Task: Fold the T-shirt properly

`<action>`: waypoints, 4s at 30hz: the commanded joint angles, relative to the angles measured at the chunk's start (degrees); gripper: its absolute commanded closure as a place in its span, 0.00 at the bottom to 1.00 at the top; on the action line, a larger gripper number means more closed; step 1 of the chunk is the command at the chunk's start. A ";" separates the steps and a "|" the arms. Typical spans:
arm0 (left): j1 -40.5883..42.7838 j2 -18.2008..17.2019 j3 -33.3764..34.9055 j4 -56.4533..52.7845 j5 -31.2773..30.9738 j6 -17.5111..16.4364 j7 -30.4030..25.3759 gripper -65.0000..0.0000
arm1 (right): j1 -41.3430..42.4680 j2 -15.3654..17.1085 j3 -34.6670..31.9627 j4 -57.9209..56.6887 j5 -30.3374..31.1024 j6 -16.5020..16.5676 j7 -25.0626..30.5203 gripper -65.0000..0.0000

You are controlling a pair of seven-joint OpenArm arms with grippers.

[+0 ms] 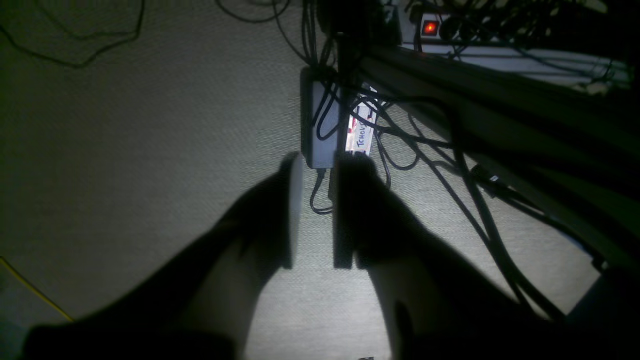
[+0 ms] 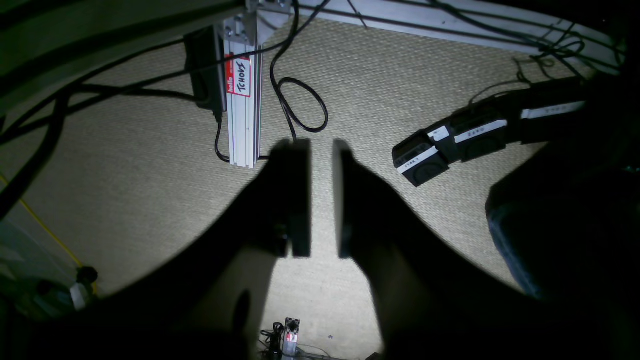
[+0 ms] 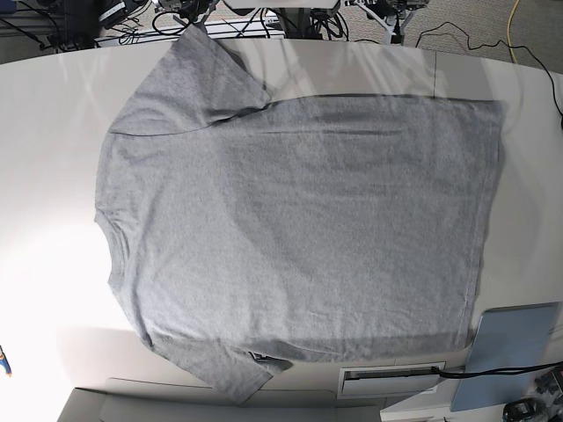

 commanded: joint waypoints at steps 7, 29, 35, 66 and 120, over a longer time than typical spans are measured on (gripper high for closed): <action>2.01 -0.31 -0.11 3.91 0.02 -0.17 -0.74 0.80 | -0.17 0.33 -0.15 0.11 -0.11 0.44 0.55 0.87; 34.36 -4.92 -0.07 51.74 2.21 2.78 12.26 0.80 | -38.75 9.49 -0.15 54.80 7.74 1.29 -10.71 0.87; 46.25 -11.08 -0.07 70.12 3.76 2.84 14.01 0.80 | -51.76 17.00 -0.13 75.03 9.81 2.21 -14.47 0.87; 38.38 -25.05 -15.15 101.35 24.39 -16.79 14.12 0.52 | -52.26 26.82 -0.09 118.14 -14.38 -3.58 -36.92 0.69; 21.22 -32.68 -3.30 75.23 36.89 -20.37 5.77 1.00 | -38.71 33.33 -2.91 107.56 -13.33 16.83 -28.85 0.43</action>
